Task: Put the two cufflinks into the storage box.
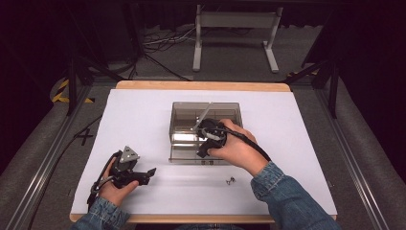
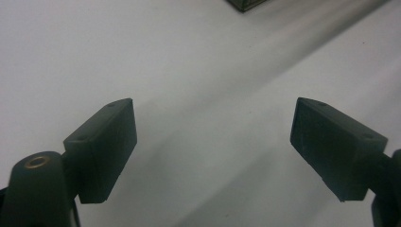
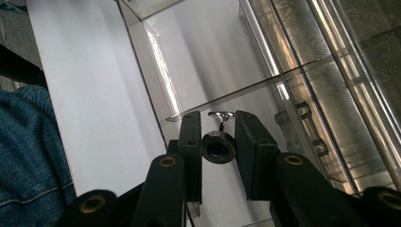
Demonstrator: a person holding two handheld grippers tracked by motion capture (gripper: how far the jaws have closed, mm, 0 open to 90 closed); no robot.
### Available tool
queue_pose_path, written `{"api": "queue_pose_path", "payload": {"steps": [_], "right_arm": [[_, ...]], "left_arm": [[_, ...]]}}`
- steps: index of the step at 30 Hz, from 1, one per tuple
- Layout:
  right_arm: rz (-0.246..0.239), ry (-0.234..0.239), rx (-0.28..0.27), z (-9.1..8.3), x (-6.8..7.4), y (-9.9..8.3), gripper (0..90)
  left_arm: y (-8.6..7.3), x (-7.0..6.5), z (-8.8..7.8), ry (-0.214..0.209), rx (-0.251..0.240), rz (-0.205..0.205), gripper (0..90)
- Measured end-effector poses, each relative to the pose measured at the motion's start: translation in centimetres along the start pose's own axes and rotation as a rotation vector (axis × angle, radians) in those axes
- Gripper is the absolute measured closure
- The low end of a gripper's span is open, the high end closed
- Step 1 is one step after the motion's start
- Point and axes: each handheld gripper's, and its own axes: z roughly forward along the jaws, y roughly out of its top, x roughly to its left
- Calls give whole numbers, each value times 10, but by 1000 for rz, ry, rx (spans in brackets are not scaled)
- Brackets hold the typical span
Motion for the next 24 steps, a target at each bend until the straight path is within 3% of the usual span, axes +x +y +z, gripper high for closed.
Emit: {"api": "queue_pose_path", "payload": {"steps": [13,18,24], "right_arm": [[1,3,13,5,-1,-1,727],[22,9,-12,4,-2,-2,676],[10,6,-53,-4,-1,-4,671]], "left_arm": [[0,0,0,0,-2,-2,161],[0,0,0,0,-1,0,161],[0,0,0,1,-2,-2,161]]}}
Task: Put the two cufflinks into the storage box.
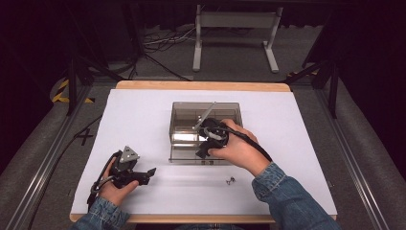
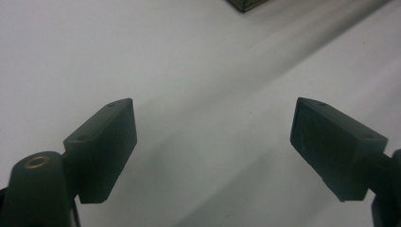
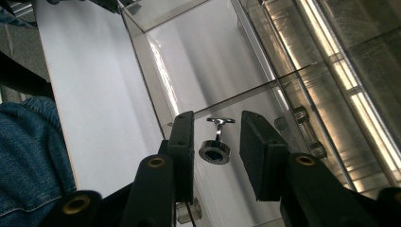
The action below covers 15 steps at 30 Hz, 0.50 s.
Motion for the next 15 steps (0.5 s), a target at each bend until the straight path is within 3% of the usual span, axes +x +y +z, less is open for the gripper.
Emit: {"api": "queue_pose_path", "payload": {"steps": [15], "right_arm": [[-49,-14,-109,-30,12,-16,668]], "left_arm": [[8,0,5,-16,-8,12,161]]}}
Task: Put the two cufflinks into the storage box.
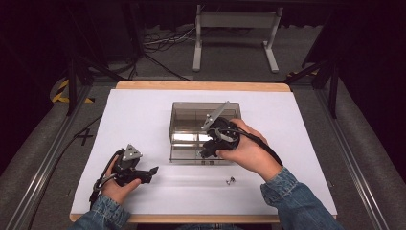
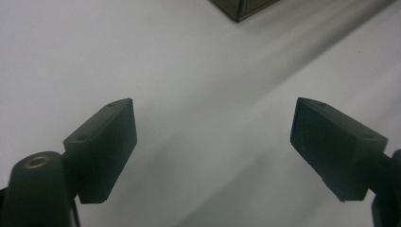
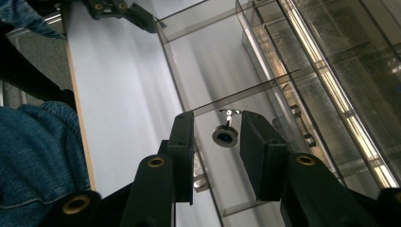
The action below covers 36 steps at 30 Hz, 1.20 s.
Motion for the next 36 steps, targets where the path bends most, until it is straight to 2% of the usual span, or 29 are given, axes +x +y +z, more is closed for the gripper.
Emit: {"api": "queue_pose_path", "payload": {"steps": [3,9,20,36], "right_arm": [[-28,-1,-21,-7,4,-5,667],[-48,19,-63,-16,7,-16,665],[-78,32,-95,-28,13,-31,658],[-163,65,-163,-41,16,-52,642]], "left_arm": [[1,1,1,-1,-7,-2,161],[5,1,3,-8,1,3,161],[6,0,5,-12,-3,0,161],[6,0,4,-10,-4,3,161]]}}
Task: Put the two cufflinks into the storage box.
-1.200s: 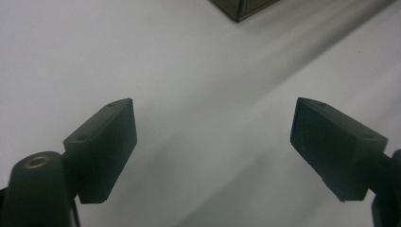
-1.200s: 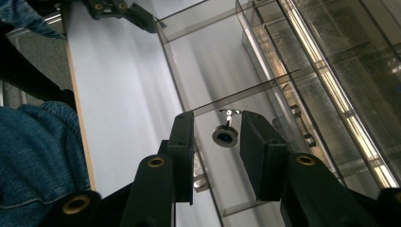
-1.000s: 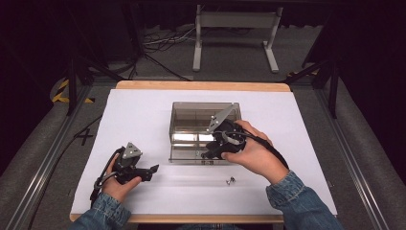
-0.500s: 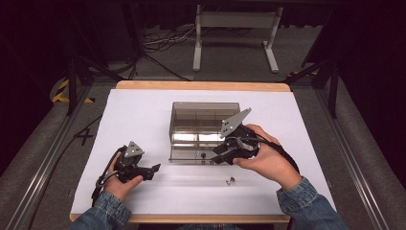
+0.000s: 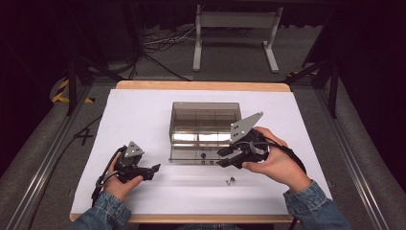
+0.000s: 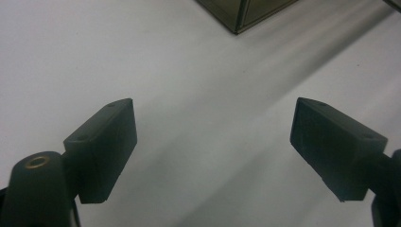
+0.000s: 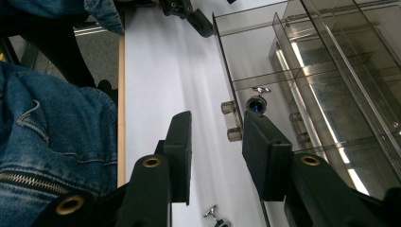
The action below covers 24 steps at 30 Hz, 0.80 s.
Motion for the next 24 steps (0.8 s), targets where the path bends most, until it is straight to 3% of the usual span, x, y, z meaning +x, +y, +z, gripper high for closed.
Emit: {"api": "queue_pose_path", "payload": {"steps": [8,24], "right_arm": [[-37,6,-17,-1,5,-11,641],[-20,-19,-42,7,13,-39,639]], "left_arm": [[0,0,0,4,3,-1,161],[-1,-1,-1,10,3,0,161]]}}
